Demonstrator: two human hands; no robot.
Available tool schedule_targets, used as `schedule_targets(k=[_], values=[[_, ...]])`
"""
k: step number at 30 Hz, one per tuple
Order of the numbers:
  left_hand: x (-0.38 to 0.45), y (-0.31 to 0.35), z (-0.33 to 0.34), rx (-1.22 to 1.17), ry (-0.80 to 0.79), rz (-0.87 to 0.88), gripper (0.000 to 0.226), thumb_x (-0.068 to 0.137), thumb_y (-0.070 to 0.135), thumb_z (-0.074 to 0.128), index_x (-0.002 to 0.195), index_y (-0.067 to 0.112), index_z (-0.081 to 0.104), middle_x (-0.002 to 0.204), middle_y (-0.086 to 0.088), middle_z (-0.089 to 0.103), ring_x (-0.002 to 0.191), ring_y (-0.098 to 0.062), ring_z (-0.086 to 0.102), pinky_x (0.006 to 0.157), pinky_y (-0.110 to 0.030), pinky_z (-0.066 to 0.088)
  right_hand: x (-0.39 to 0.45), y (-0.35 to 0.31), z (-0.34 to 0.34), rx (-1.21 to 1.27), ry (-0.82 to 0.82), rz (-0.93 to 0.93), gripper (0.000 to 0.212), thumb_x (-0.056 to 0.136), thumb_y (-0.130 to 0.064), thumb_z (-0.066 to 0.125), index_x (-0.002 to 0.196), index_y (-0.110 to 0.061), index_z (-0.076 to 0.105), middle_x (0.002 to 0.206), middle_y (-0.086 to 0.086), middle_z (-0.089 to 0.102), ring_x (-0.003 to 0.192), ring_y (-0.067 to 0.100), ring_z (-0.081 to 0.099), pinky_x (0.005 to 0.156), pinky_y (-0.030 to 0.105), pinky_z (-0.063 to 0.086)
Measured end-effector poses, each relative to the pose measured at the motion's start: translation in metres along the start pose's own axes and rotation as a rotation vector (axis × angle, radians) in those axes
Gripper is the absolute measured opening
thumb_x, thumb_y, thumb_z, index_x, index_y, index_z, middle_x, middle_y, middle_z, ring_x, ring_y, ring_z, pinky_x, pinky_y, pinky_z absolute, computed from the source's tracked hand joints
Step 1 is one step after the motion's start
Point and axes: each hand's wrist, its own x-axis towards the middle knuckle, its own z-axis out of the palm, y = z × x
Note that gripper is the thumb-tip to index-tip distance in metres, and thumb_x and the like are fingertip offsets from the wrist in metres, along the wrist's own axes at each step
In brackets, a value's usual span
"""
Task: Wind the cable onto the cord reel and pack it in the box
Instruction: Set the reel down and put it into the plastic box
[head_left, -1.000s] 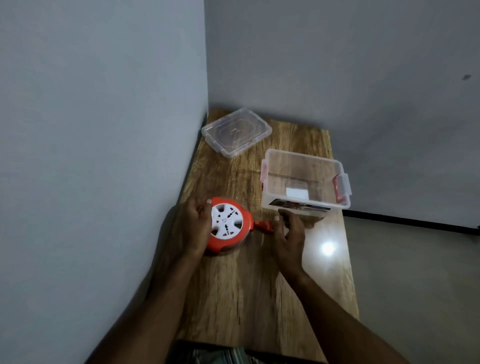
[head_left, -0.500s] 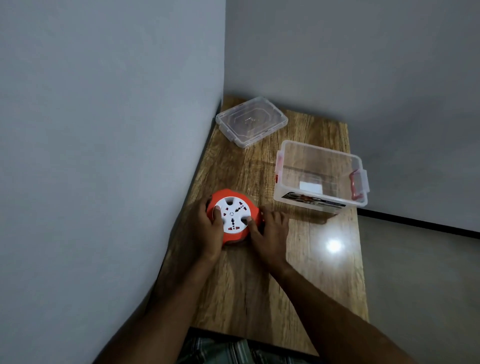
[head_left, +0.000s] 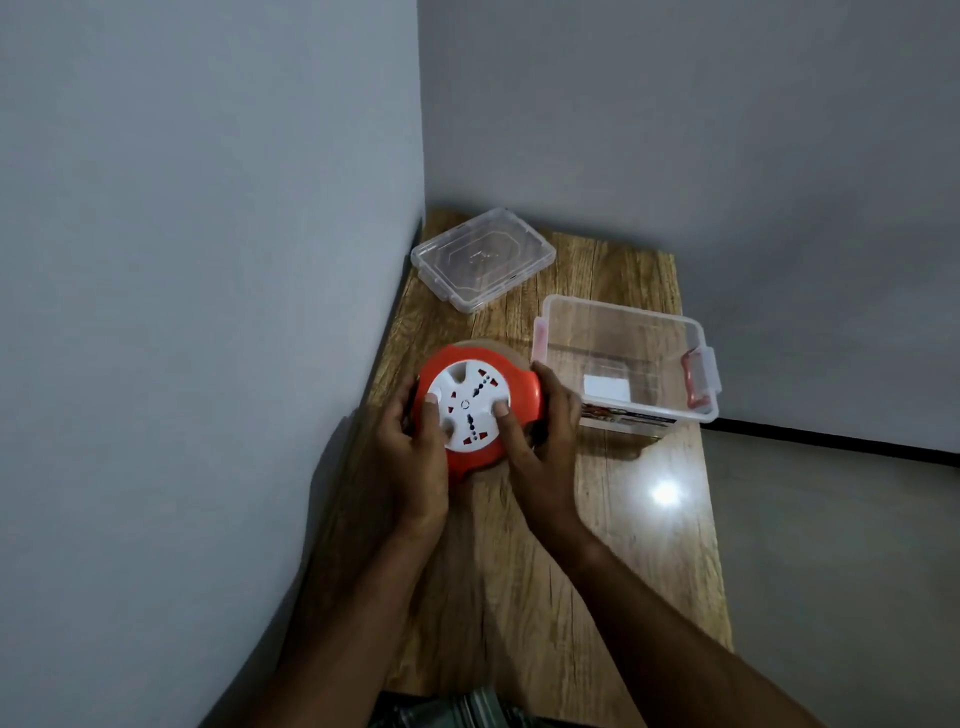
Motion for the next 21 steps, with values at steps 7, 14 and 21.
schedule_targets(k=[7, 14, 21], values=[[0.02, 0.039, 0.07, -0.092, -0.194, 0.06, 0.035, 0.101, 0.025, 0.061, 0.136, 0.027, 0.062, 0.129, 0.008, 0.07, 0.115, -0.014, 0.069, 0.089, -0.042, 0.062, 0.072, -0.036, -0.071, -0.122, 0.091, -0.111, 0.053, 0.096, -0.023, 0.067, 0.145, -0.019, 0.046, 0.136, 0.004, 0.054, 0.119, 0.011, 0.06, 0.08, 0.021, 0.058], [0.021, 0.046, 0.156, 0.212, -0.351, 0.297, 0.037, 0.096, 0.007, 0.066, 0.133, 0.011, 0.065, 0.127, -0.003, 0.072, 0.118, -0.016, 0.067, 0.099, -0.029, 0.055, 0.128, -0.004, -0.136, -0.405, 0.235, -0.004, 0.048, 0.099, -0.013, 0.059, 0.145, -0.011, 0.046, 0.137, 0.011, 0.048, 0.119, 0.016, 0.052, 0.099, 0.027, 0.051], [0.028, 0.025, 0.177, 0.522, -0.466, 0.261, 0.029, 0.097, -0.001, 0.054, 0.119, 0.007, 0.07, 0.114, -0.008, 0.075, 0.106, -0.023, 0.07, 0.08, -0.025, 0.052, 0.132, 0.035, -0.145, -0.715, 0.157, 0.147, 0.04, 0.097, -0.019, 0.062, 0.135, -0.009, 0.053, 0.124, 0.011, 0.061, 0.108, 0.024, 0.063, 0.082, 0.031, 0.05]])
